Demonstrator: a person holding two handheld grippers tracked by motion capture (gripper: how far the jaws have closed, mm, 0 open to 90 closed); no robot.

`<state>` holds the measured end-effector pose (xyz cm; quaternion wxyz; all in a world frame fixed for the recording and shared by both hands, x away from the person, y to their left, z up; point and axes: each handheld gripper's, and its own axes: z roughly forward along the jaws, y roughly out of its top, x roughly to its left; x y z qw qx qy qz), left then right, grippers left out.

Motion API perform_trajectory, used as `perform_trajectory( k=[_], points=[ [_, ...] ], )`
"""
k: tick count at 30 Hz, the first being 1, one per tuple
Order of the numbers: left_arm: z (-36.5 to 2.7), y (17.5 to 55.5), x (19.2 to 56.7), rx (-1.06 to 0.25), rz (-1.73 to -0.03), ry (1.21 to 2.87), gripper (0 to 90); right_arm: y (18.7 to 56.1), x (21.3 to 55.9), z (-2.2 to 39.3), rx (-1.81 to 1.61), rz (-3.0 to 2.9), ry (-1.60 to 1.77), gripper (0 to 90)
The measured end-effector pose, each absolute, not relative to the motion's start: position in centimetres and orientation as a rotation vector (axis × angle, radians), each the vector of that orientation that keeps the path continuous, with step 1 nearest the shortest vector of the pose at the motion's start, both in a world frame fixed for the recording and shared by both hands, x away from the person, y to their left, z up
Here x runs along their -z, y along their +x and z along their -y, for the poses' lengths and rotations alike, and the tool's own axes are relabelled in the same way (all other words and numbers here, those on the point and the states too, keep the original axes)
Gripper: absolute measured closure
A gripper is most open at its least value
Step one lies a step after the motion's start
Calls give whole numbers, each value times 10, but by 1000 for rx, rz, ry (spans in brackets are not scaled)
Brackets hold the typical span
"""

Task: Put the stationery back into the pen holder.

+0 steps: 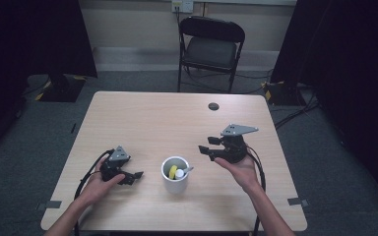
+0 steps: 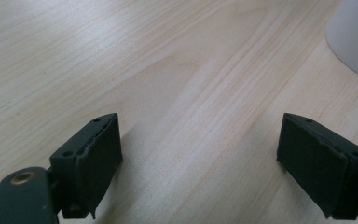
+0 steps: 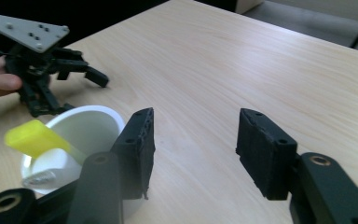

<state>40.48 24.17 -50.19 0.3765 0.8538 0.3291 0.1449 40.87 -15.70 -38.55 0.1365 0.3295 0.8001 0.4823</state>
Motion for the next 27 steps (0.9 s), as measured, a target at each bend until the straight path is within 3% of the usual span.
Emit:
perform_trajectory(
  k=[15, 27],
  points=[
    [-242, 402, 502, -371, -860, 2171, 134, 401, 404, 202, -1250, -2268, 1097, 310],
    [-243, 401, 502, -370, -865, 2180, 134, 390, 438, 236, -1158, -2258, 1234, 238]
  ],
)
